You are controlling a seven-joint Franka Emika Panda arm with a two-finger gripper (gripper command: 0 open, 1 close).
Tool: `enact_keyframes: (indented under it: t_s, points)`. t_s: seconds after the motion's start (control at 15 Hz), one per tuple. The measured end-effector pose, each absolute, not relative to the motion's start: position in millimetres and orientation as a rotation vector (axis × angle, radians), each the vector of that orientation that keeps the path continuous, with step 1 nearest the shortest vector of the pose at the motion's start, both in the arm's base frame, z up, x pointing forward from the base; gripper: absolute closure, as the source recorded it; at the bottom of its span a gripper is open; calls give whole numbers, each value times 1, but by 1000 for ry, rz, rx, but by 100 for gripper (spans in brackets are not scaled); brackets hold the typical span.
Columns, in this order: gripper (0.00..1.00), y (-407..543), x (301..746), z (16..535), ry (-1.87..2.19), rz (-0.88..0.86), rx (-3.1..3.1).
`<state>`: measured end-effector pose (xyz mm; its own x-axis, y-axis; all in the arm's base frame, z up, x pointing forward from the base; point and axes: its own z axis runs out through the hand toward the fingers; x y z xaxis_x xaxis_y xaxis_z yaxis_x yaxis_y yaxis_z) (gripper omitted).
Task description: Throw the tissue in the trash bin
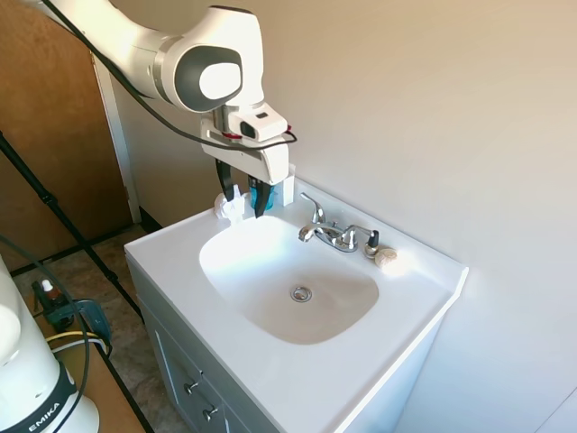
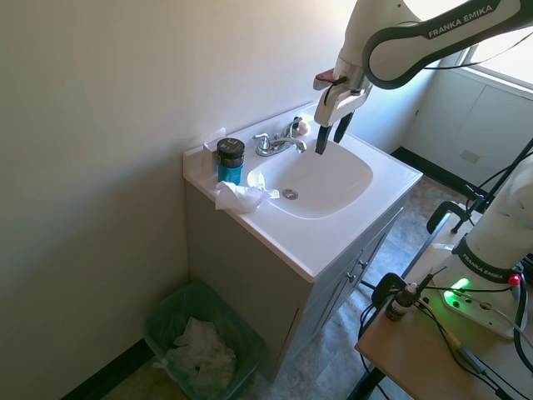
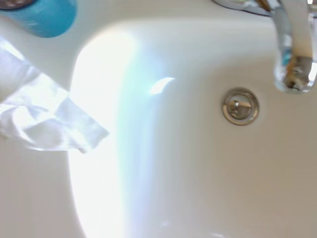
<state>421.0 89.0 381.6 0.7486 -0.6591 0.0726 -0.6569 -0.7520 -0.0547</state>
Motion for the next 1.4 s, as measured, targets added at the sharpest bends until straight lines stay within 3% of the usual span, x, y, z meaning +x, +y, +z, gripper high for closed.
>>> enact_keyframes:
  t_s: [0.33,1.13,1.2,1.4]
  points:
    - [0,177,416,351,1041,-177,-2942]
    - [0,256,501,269,1090,-187,-2976]
    - [100,255,507,266,1104,-190,-2974]
    - [100,252,516,258,1136,-183,-2984]
